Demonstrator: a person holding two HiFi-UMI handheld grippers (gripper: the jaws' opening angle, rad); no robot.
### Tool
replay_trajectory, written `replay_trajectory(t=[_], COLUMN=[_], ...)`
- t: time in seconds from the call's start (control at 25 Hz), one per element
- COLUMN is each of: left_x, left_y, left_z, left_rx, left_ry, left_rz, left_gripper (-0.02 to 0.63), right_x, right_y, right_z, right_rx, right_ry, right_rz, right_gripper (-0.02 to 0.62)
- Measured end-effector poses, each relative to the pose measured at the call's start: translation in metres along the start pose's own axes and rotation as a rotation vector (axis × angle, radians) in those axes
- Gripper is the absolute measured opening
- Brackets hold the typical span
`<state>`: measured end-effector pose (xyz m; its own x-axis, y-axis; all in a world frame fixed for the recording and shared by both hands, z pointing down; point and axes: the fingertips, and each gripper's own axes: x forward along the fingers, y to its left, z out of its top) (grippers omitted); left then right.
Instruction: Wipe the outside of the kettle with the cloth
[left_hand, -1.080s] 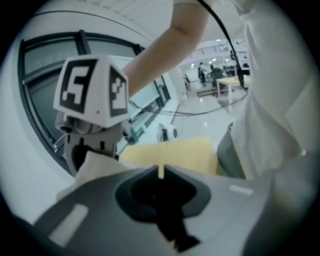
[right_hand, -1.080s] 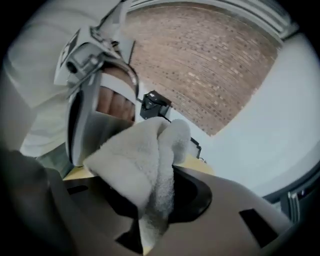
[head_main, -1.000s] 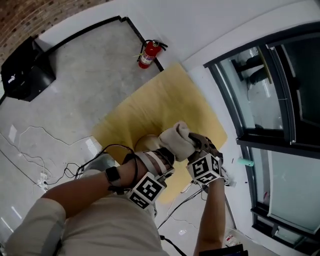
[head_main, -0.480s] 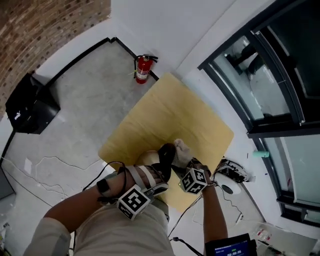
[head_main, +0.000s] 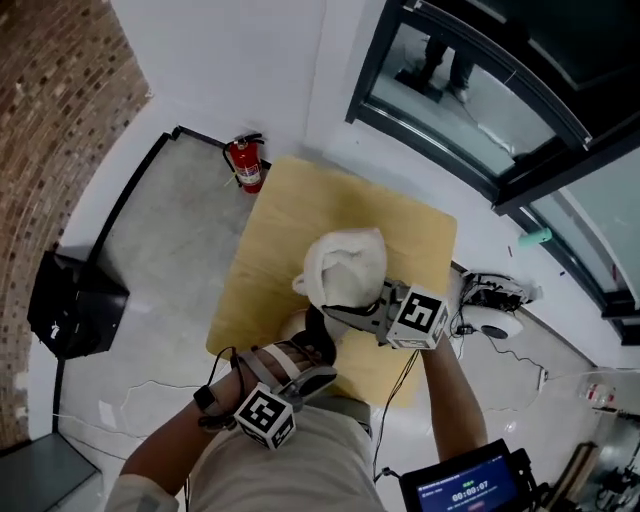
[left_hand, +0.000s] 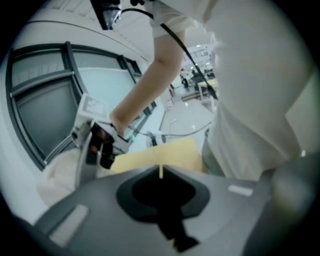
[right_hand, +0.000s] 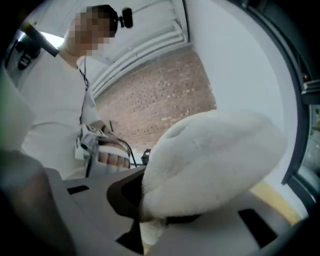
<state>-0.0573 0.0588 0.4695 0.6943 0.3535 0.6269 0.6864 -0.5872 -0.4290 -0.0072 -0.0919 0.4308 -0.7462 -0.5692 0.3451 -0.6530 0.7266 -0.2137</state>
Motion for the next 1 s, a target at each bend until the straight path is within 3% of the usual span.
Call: replay_trajectory(t=[0.08, 0.12, 0.2, 0.28, 0.4, 0.48, 0.56, 0.64, 0.72, 0.8, 0.84, 0.96, 1.0], left_x=[0.001, 0.002, 0.004, 0.005, 0.004, 0.002, -0.001, -0.005, -0.007, -0.006, -0.004, 0.006, 0.008], left_y=[0.001, 0.000, -0.002, -0.001, 0.003, 0.006, 0.007, 0.007, 0.007, 0.008, 0.009, 0.016, 0.016], left_z=[0.001, 0.001, 0.001, 0.001, 0.002, 0.000, -0.003, -0.005, -0.006, -0.004, -0.001, 0.008, 0.008], left_rx=[-0.008, -0.010, -0.007, -0.006, -0.030, -0.035, -0.032, -0.034, -0.040, -0.043, -0.045, -0.055, -0.057], left_ry=[0.003, 0.002, -0.002, -0.003, 0.000, 0.002, 0.000, -0.003, -0.002, -0.001, -0.001, 0.006, 0.009], left_rz=[-0.001, 0.000, 0.007, 0.023, 0.065, 0.090, 0.097, 0.094, 0.089, 0.076, 0.066, 0.056, 0.057], left_gripper=[0.012, 0.012, 0.012, 0.012, 0.023, 0.029, 0.031, 0.030, 0.028, 0.028, 0.028, 0.028, 0.028], right_x=[0.017, 0.021, 0.024, 0.021, 0.015, 0.005, -0.016, -0.027, -0.026, -0.024, -0.028, -0.045, -0.045], right_y=[-0.021, -0.039, -0.079, -0.102, -0.075, -0.037, 0.001, 0.025, 0.017, 0.001, 0.002, 0.026, 0.025], right_z=[-0.028, -0.039, -0.069, -0.115, -0.171, -0.162, -0.116, -0.084, -0.118, -0.160, -0.152, -0.078, -0.079], right_rx=[0.127, 0.229, 0.431, 0.577, 0.673, 0.733, 0.768, 0.750, 0.829, 0.997, 1.006, 0.776, 0.764], right_ry=[0.013, -0.013, -0.051, -0.011, 0.049, -0.100, -0.367, -0.542, -0.582, -0.584, -0.584, -0.597, -0.597], right_rz=[0.024, -0.003, -0.119, -0.255, -0.350, -0.344, -0.356, -0.415, -0.517, -0.550, -0.530, -0.454, -0.471], right_gripper=[0.092, 0.092, 0.092, 0.091, 0.091, 0.089, 0.089, 0.089, 0.090, 0.089, 0.089, 0.087, 0.088])
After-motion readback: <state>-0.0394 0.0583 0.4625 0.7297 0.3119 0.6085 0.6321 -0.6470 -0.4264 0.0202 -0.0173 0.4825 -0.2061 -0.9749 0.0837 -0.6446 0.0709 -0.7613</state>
